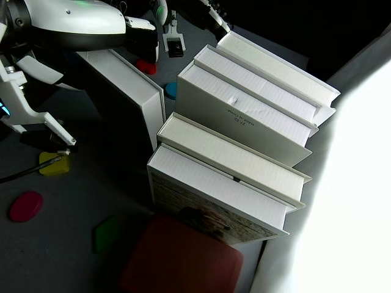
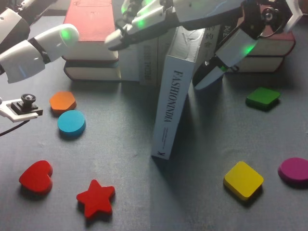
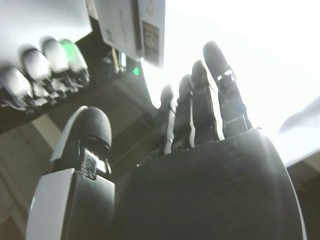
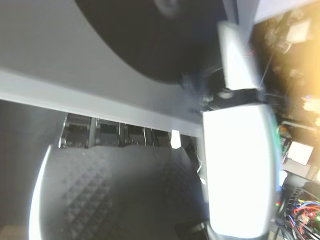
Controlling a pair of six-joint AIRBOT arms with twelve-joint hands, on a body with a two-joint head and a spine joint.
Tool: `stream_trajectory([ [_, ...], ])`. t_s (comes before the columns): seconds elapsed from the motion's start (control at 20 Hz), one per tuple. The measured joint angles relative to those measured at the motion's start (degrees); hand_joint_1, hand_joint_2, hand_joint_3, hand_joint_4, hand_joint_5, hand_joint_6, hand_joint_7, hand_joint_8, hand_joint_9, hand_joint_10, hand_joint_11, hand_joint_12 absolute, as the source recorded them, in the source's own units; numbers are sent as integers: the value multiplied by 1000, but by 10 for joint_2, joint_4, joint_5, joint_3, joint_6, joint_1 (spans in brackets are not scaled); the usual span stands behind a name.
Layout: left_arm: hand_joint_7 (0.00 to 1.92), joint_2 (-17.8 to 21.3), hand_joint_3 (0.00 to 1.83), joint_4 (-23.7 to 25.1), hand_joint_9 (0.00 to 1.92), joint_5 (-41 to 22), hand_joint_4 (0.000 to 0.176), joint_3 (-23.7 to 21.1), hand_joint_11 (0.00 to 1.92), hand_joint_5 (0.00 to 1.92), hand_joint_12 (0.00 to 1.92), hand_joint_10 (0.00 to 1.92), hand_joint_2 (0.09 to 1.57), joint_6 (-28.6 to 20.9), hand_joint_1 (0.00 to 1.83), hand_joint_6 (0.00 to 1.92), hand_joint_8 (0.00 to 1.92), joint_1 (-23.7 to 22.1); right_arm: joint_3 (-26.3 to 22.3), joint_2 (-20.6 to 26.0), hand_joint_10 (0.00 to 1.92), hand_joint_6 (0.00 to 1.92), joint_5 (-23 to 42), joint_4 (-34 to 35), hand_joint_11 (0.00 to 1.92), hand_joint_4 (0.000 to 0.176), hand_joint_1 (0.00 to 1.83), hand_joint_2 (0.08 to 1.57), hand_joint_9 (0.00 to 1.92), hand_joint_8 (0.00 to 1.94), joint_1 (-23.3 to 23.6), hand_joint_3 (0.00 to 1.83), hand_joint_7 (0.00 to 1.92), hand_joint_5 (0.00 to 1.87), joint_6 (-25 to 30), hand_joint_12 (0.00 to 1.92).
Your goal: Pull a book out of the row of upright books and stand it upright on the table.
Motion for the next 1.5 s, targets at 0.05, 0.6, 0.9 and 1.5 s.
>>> stream_trajectory([
  [0.05,0,0,0,0,0,0,34,0,0,62,0,0,1350,0,277,1,0,0,0,3,278,1,-3,0,0,150,878,869,265,7,0,0,177,10,-4,559],
  [0.6,0,0,0,-2,0,-8,70,-2,0,72,0,0,1305,-2,277,7,0,0,-53,123,0,0,-27,158,0,27,846,802,0,0,14,0,0,0,-113,0],
  [0.9,0,8,2,-14,0,-27,67,-10,0,33,0,0,1334,-3,373,0,0,15,-70,196,0,0,-62,429,0,59,764,1191,0,0,-75,60,0,0,-282,0],
  [1.5,0,16,7,-29,0,-57,86,-19,0,0,0,0,1362,-1,216,0,0,23,-112,244,0,0,26,881,0,0,0,1347,0,0,-315,25,0,0,-553,0],
])
